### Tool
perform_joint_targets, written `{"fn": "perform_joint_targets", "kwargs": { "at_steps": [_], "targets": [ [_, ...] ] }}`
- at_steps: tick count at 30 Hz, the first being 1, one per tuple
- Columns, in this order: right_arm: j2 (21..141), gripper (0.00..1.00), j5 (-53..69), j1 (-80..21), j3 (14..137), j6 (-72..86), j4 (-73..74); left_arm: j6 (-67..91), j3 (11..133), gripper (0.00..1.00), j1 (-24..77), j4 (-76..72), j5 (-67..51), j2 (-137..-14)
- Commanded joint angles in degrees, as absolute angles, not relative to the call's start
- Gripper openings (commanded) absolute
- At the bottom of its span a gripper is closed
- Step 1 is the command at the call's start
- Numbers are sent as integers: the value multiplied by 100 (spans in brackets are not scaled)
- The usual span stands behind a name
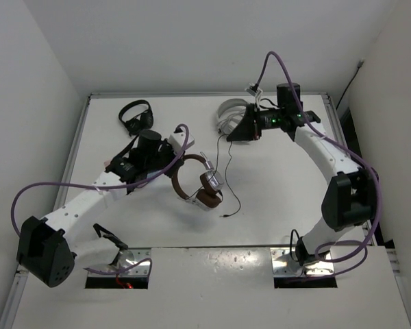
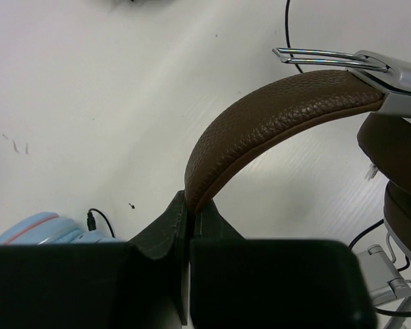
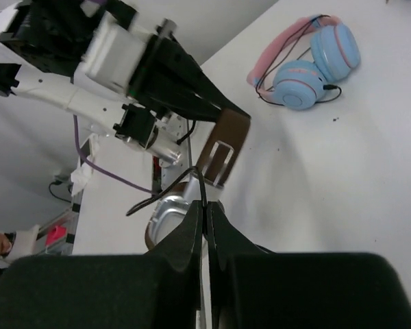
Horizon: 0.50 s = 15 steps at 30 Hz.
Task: Wrap the headphones
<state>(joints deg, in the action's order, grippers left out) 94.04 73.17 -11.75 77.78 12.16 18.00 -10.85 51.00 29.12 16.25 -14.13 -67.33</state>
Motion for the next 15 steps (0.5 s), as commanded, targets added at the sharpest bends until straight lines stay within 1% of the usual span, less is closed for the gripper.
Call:
{"fn": "perform_joint_targets", "kwargs": {
  "at_steps": [1,8,15],
  "targets": [
    [9211,0,7295,-1038,7586,1125,1669,-773,5247,0,2830,1055,-1687,-6416],
    [9500,0,6997,-1037,7585,1072,1775,-773,5300,0,2830,1055,-1942,-6363],
    [9668,0,6303,-1089,7638,1739,1178,-606,5353,0,2830,1055,-1837,-6363]
  ]
}}
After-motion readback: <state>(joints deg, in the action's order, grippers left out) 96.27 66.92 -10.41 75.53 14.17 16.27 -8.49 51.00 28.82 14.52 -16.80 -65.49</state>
